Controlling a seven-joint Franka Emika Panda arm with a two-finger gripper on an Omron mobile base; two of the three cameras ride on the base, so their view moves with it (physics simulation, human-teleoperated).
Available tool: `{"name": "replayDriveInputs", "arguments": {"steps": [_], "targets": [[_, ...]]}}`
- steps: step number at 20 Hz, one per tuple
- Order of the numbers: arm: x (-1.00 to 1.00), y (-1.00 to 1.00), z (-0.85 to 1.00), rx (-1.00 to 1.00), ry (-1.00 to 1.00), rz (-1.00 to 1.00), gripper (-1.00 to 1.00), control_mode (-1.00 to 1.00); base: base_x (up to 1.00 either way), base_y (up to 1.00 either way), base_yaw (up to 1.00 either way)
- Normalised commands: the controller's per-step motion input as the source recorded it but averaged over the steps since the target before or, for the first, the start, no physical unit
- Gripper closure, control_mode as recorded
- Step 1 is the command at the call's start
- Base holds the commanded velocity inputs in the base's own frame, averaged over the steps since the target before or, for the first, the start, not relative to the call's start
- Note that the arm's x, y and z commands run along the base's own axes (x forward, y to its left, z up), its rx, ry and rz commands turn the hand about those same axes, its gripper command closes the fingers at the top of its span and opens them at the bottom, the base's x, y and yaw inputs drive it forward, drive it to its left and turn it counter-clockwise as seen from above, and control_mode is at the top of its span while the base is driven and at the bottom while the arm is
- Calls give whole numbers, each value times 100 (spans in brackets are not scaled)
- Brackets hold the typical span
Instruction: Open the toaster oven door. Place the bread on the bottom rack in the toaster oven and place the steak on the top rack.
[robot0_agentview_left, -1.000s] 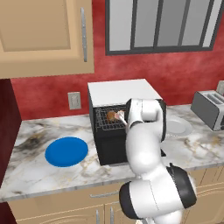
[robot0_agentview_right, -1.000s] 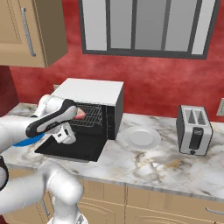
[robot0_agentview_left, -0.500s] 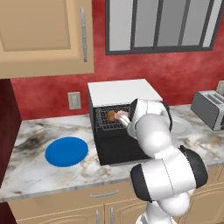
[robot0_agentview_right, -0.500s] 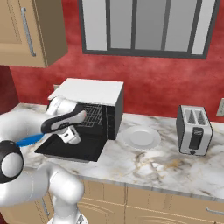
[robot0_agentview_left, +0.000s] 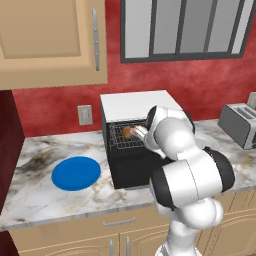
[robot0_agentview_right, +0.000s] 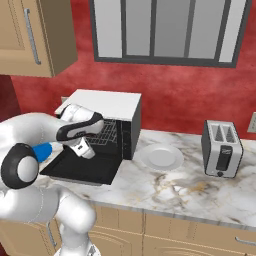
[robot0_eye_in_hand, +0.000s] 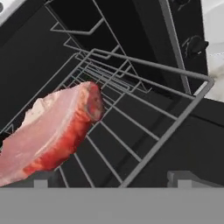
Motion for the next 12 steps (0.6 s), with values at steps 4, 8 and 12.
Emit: {"name": "replayDriveInputs", "arguments": {"steps": [4,8,12], "targets": [[1,18,0,0,0,7,-100,-100,0,0,0],[2,12,0,0,0,7,-100,-100,0,0,0],[-43,2,17,0,-5,13,-100,-100,0,0,0]]}}
